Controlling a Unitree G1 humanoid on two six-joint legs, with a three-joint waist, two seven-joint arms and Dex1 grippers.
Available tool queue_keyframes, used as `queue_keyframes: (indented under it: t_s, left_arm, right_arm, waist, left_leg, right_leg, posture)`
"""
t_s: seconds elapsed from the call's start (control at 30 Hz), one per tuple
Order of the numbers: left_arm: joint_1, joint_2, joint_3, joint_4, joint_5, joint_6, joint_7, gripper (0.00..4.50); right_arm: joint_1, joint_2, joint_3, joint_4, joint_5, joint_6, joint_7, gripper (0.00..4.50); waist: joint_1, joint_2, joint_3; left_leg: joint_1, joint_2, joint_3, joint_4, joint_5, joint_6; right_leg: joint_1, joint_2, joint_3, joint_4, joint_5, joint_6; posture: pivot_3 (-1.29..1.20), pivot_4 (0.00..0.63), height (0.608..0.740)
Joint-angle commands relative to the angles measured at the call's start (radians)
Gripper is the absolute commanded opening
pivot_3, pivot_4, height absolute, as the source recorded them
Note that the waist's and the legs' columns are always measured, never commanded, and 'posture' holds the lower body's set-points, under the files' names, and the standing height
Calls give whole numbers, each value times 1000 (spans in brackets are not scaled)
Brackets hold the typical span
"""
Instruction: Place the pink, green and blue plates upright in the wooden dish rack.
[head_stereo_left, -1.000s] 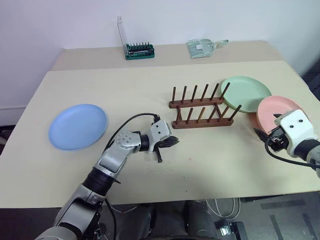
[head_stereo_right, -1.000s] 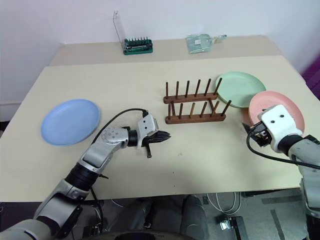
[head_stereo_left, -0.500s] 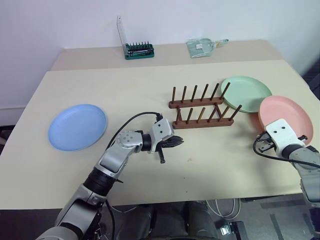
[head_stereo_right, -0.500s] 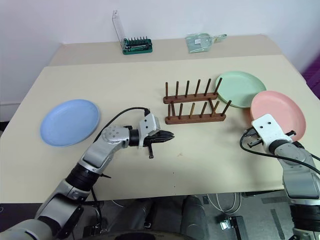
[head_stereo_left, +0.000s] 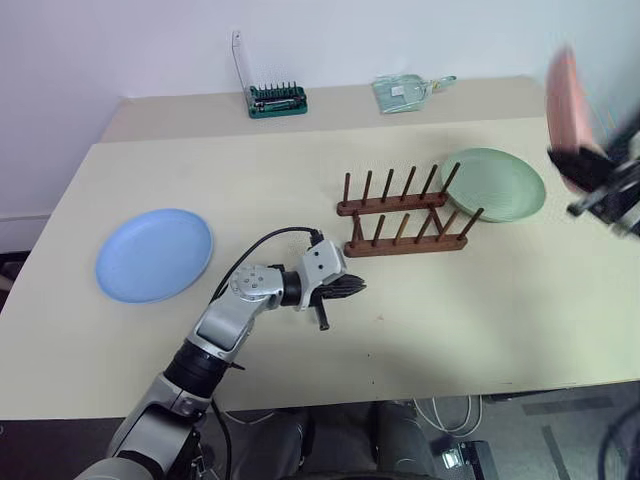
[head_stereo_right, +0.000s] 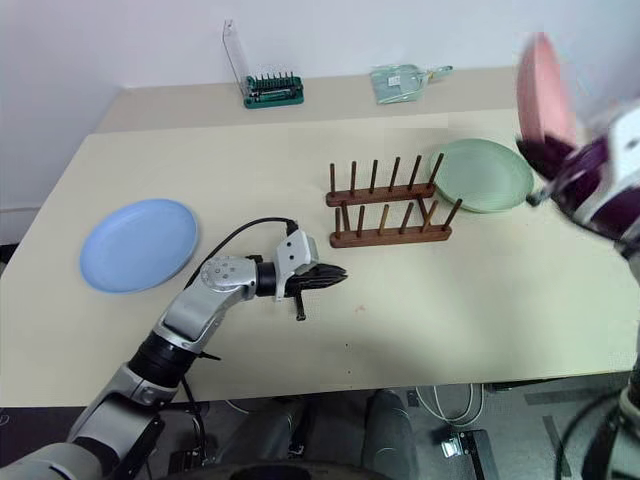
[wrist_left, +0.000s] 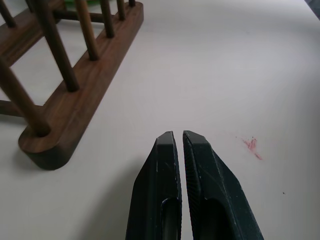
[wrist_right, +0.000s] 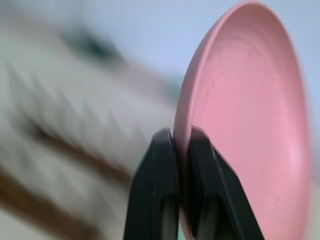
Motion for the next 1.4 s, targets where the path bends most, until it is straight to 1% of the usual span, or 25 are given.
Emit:
queue_keyframes:
  t_s: [0.03, 0.13, 0.3, 0.47, 0.57, 0.77, 0.97, 1.07, 1.23, 1.37, 1.4]
  left_arm:
    - [-16, -3, 19, -14, -14, -9, 2, 238]
    - [-15, -5, 24, -15, -13, -8, 13, 238]
    - [4, 6, 27, -37, -13, -2, 26, 238]
    - [23, 12, 26, -59, -15, 6, 38, 238]
    - [27, 15, 26, -64, -16, 8, 41, 238]
    - [19, 13, 22, -59, -16, 10, 42, 238]
    - [12, 11, 18, -52, -17, 10, 33, 238]
    - [4, 6, 17, -47, -17, 12, 31, 238]
    - [-1, 5, 20, -43, -16, 10, 31, 238]
    - [6, 12, 23, -52, -16, 10, 33, 238]
    - [7, 12, 24, -54, -16, 12, 36, 238]
  right_arm:
    - [-79, 22, -28, 33, 237, 118, -32, 27]
    - [-117, 27, -6, 115, 298, 159, -45, 27]
    - [-123, 16, 38, 212, 272, 151, -47, 27]
    - [-100, 17, 35, 263, 320, 196, -42, 27]
    - [-85, 16, 40, 265, 321, 201, -49, 27]
    - [-75, 15, 4, 234, 360, 185, -49, 27]
    - [-93, 4, -14, 199, 408, 177, -60, 27]
    - [-81, 1, 15, 202, 399, 178, -52, 27]
    - [-89, 18, 47, 306, 348, 157, -54, 27]
    - [-76, 14, 71, 357, 321, 155, -17, 27]
    - [-74, 13, 76, 359, 306, 144, -13, 365]
  waist:
    - [6, -1, 0]
    - [9, -1, 0]
    - [1, 1, 0]
    - [-2, 2, -1]
    - [-1, 2, -1]
    - [-2, 2, -1]
    - [-1, 2, -1]
    - [-1, 2, -1]
    - [-1, 2, -1]
    - [-1, 3, -1]
    - [-1, 3, -1]
  left_leg:
    - [-1, -1, 0, 0, 0, 1]
    - [-4, -3, 0, 3, -3, 5]
    - [-16, -4, 1, 4, -3, 6]
    - [-15, -3, 2, 4, -3, 5]
    - [-15, -3, 2, 5, -2, 3]
    - [-14, -3, 2, 5, -1, 2]
    - [-14, -2, 2, 5, -1, 2]
    - [-14, -2, 2, 5, -1, 2]
    - [-14, -2, 2, 5, -1, 2]
    - [-14, -2, 2, 6, -1, 2]
    - [-14, -2, 2, 6, -1, 2]
  right_leg:
    - [0, -1, 0, -1, 0, 0]
    - [0, -3, 0, -2, 1, 1]
    - [-14, -3, 0, 0, 1, 1]
    - [-14, -3, 0, 0, 2, 1]
    - [-13, -3, 0, 0, 4, 1]
    - [-12, -2, 1, 0, 7, 1]
    - [-13, -2, 1, 0, 7, 1]
    - [-13, -2, 1, 0, 7, 1]
    - [-12, -2, 1, 0, 7, 1]
    - [-13, -2, 1, 0, 7, 1]
    - [-13, -2, 1, 0, 7, 1]
  posture:
    - [0, 150, 738]
    - [0, 150, 738]
    - [0, 150, 738]
    - [0, 150, 738]
    - [0, 150, 738]
    - [0, 150, 738]
    - [0, 150, 738]
    - [0, 150, 738]
    - [0, 150, 738]
    - [0, 150, 738]
    - [0, 150, 738]
